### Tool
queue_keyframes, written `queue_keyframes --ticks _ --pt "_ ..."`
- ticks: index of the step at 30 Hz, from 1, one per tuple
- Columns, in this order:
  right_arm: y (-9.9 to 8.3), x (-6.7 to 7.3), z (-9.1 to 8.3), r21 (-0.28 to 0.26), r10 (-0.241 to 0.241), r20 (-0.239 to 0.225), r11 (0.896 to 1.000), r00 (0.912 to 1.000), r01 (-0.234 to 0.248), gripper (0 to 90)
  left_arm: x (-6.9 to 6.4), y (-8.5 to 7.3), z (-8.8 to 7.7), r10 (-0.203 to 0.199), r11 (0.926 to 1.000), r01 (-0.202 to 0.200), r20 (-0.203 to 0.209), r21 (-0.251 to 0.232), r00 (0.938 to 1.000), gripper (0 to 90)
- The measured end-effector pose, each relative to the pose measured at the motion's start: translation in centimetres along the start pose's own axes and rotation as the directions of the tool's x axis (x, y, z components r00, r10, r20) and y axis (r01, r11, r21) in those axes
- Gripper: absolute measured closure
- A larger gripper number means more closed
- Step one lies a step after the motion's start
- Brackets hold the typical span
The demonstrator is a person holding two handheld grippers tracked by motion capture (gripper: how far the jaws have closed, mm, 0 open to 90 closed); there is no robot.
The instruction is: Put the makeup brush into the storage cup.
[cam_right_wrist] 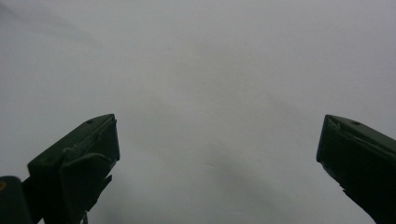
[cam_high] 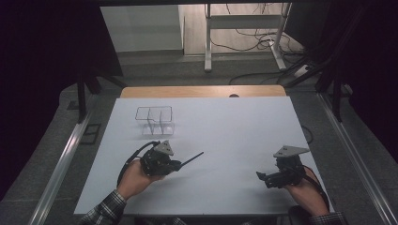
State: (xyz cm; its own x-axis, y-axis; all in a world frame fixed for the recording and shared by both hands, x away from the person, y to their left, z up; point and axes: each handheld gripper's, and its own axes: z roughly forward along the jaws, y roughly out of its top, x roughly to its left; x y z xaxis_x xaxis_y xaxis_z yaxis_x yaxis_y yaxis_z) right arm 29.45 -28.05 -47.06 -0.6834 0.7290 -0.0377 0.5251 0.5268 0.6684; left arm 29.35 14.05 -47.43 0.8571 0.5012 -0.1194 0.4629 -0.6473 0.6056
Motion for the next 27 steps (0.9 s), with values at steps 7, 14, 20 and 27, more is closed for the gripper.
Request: queue_keyframes --ticks 7,14,20,27 --pt "0.9 1.2 0.4 -0.023 -0.048 -0.033 0.999 0.9983 0.048 0.0 -0.7 -0.2 0.1 0.017 0.9998 -0.017 0.02 0.01 0.9997 83.0" --pt "2.2 2.8 1.4 -0.021 -0.103 -0.08 0.995 0.9914 0.102 0.0 -1.1 0.2 0.6 0.025 0.9995 -0.026 0.043 0.017 0.9988 83.0" --pt "3.1 4.1 2.3 -0.014 -0.129 -0.11 0.992 0.9854 0.129 0.0 -1.4 0.8 1.2 0.044 0.9987 -0.046 0.061 0.024 0.9972 83.0" --pt "4.2 5.6 3.2 -0.007 -0.157 -0.136 0.987 0.9781 0.158 0.0 -1.7 1.4 1.5 0.071 0.9967 -0.074 0.075 0.033 0.9947 83.0"
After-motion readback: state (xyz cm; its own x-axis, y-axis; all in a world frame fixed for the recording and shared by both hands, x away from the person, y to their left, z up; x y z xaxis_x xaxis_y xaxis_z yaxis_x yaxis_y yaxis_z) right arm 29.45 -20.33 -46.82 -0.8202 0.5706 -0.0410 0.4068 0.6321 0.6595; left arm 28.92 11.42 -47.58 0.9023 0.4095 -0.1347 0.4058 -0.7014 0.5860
